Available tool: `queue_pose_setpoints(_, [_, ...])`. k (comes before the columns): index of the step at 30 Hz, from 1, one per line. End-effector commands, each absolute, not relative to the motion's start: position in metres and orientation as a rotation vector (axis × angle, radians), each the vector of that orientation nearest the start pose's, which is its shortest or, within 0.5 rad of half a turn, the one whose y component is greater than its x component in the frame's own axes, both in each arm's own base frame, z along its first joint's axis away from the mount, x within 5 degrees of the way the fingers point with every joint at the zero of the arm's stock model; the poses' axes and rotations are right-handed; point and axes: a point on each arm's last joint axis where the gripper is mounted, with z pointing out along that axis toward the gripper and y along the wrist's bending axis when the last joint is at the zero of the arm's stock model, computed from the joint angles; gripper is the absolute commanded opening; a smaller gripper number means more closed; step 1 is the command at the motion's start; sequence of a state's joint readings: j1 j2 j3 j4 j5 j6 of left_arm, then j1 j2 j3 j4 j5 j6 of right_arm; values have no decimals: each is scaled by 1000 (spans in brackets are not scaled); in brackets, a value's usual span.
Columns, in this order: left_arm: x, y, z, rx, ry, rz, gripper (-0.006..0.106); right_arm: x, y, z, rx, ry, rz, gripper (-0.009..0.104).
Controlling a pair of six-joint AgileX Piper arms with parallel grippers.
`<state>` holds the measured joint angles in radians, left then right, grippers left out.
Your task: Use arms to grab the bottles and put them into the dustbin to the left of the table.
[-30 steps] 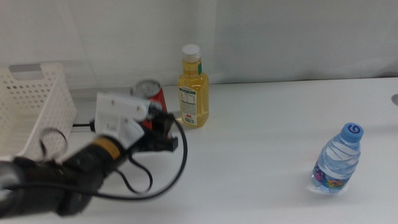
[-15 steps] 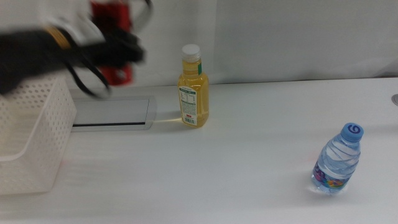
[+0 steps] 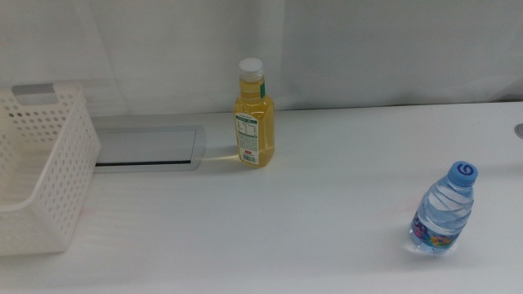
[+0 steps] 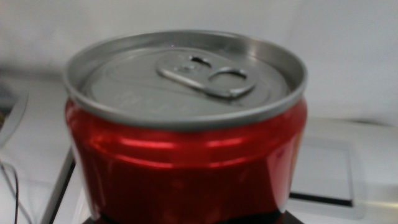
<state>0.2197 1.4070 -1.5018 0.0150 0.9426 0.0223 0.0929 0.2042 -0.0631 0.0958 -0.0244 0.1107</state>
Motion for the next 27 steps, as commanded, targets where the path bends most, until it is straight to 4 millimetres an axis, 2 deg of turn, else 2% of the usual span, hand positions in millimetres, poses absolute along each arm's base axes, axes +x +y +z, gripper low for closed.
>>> queue_pose_setpoints(1, [299, 78, 408, -266, 2325, 104, -3, 73, 6, 222, 87, 1596, 219, 103])
queue_pose_setpoints(7, [331, 90, 370, -259, 2414, 87, -3, 73, 6, 222, 87, 1596, 219, 103])
queue_pose_setpoints(17, [380, 105, 287, -286, 2591, 59, -3, 73, 6, 223, 87, 1594, 219, 103])
queue_pose_setpoints(24, [399, 110, 235, -301, 2708, 35, -3, 73, 6, 223, 87, 1592, 219, 103])
queue_pose_setpoints(27, [402, 111, 222, -305, 2734, 29, -3, 73, 6, 223, 87, 1592, 219, 103])
